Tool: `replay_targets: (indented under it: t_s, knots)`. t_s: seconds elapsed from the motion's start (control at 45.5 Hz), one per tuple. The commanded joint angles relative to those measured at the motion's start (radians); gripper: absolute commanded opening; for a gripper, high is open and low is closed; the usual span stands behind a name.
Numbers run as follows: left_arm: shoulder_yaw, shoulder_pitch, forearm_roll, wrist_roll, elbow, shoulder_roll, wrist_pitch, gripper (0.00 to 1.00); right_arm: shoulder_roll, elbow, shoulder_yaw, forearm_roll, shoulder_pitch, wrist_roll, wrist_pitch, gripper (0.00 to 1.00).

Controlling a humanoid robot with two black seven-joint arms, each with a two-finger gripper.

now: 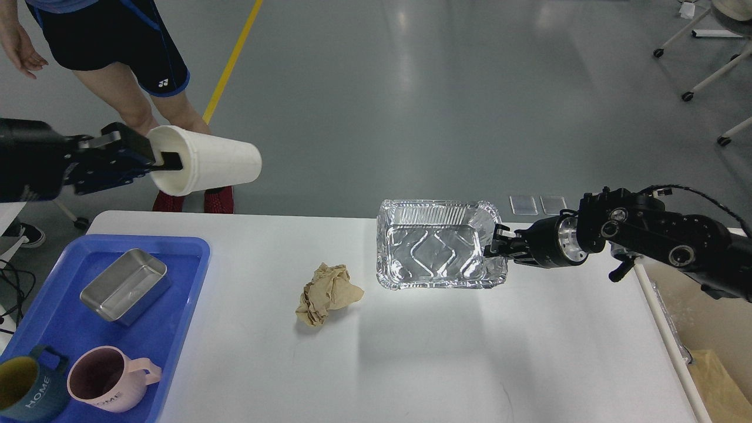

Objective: Tidy desktop
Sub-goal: 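Lift the white cup and swing it over the held foil tray, then lower the white cup into the foil tray and open the left gripper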

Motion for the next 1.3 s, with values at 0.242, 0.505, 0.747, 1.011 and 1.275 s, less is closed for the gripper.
replay_targets:
  t_s: [0.242,0.505,0.747,1.011,1.275]
  knots:
    - [0.01,0.002,0.078,0.003,0.427,-0.625,0.011,0.02,-0.008,0.004,0.003,0.001,0.007,0.0,-0.003,0.0]
    - [0.012,0.052,0.177,0.001,0.551,-0.832,0.021,0.02,0.004,0.001,0.008,0.001,0.003,-0.001,-0.004,0.0]
    - [0.012,0.068,0.204,0.001,0.609,-0.963,0.063,0.06,0.008,0.003,0.008,0.001,0.001,0.0,-0.004,0.0]
    - [0.012,0.066,0.203,0.004,0.717,-1.101,0.132,0.61,0.001,0.004,0.009,0.001,0.001,0.0,-0.004,0.0]
    - [0.012,0.068,0.194,0.009,0.747,-1.155,0.158,0.82,-0.001,0.006,0.009,0.001,0.001,0.0,-0.004,0.0]
